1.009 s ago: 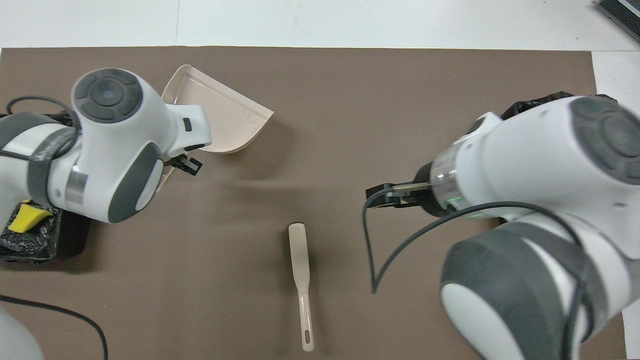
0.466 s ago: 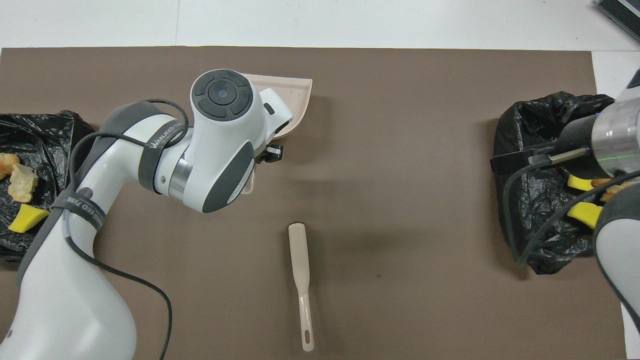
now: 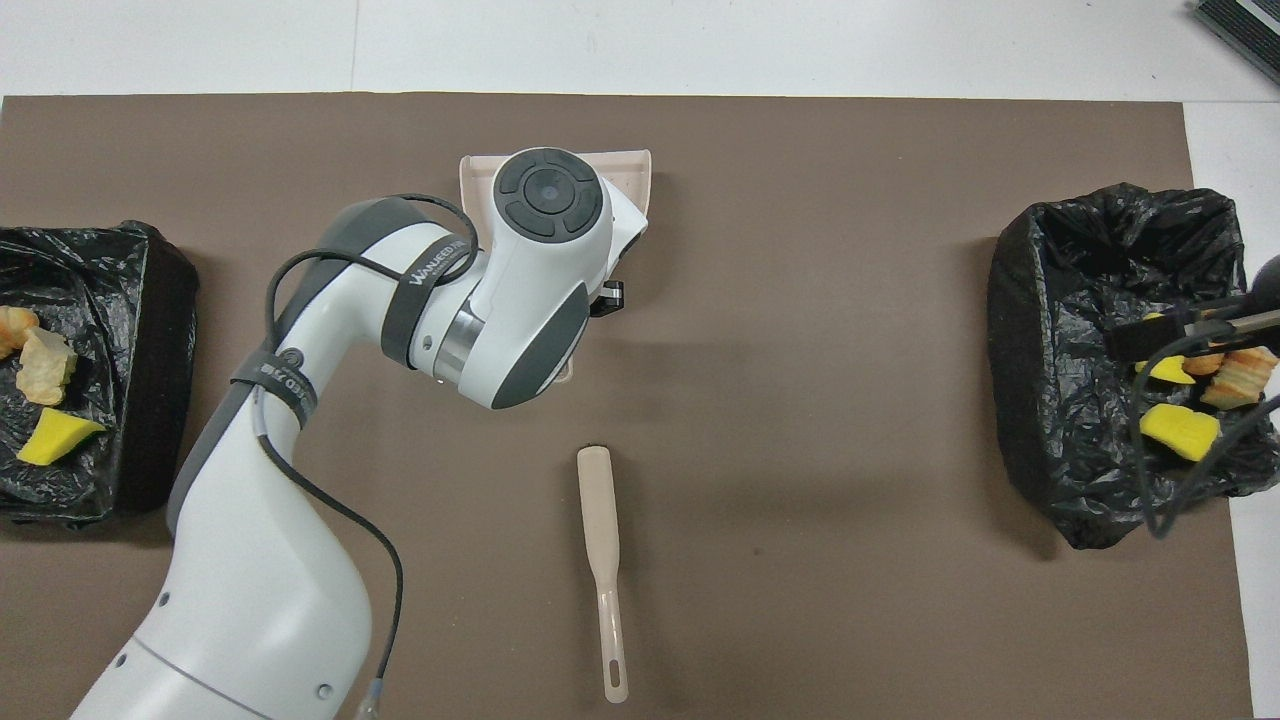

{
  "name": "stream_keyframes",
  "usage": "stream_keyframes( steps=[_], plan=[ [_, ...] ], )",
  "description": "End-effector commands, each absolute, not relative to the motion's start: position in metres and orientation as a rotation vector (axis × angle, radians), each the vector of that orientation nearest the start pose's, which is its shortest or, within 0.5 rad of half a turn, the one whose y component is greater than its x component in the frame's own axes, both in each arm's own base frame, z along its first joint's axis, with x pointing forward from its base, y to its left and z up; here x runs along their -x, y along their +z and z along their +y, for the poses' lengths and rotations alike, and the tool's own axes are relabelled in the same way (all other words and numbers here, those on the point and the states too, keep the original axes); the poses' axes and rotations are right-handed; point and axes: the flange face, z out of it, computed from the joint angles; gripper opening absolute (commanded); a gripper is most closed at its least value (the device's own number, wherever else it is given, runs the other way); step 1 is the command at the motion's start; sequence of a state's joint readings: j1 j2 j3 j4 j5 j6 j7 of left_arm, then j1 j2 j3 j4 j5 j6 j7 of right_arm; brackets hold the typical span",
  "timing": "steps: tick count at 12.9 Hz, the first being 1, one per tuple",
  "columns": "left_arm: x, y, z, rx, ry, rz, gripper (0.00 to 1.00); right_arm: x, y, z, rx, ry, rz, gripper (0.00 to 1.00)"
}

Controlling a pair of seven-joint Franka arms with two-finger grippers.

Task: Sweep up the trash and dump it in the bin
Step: 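Lower the dustpan onto the table center with the left gripper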

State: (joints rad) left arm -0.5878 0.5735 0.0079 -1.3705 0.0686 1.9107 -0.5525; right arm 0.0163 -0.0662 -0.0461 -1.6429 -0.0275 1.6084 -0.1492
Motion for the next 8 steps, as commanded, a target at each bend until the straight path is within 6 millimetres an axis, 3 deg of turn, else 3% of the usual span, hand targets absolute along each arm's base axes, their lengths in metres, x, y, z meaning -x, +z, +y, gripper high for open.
stream_keyframes(
  steps=[1,3,4,6,8],
  plan=[
    [-0.593,0.370,-0.408,3.062,0.001,0.079,0.00,-0.526,0.636,-0.024,3.163,0.000,-0.119,1.00],
    [-0.584,0.363,-0.413,3.054,0.016,0.104,0.00,-0.523,0.635,-0.022,3.164,0.037,-0.130,1.00],
    [-0.585,0.363,-0.412,3.057,0.014,0.110,0.06,-0.523,0.635,-0.022,3.165,0.037,-0.128,1.00],
    [-0.586,0.362,-0.408,3.050,0.019,0.117,0.62,-0.524,0.636,-0.027,3.166,0.021,-0.113,1.00],
    [-0.591,0.367,-0.400,3.047,0.005,0.170,0.97,-0.524,0.636,-0.027,3.174,0.022,-0.113,1.00]
  ],
)
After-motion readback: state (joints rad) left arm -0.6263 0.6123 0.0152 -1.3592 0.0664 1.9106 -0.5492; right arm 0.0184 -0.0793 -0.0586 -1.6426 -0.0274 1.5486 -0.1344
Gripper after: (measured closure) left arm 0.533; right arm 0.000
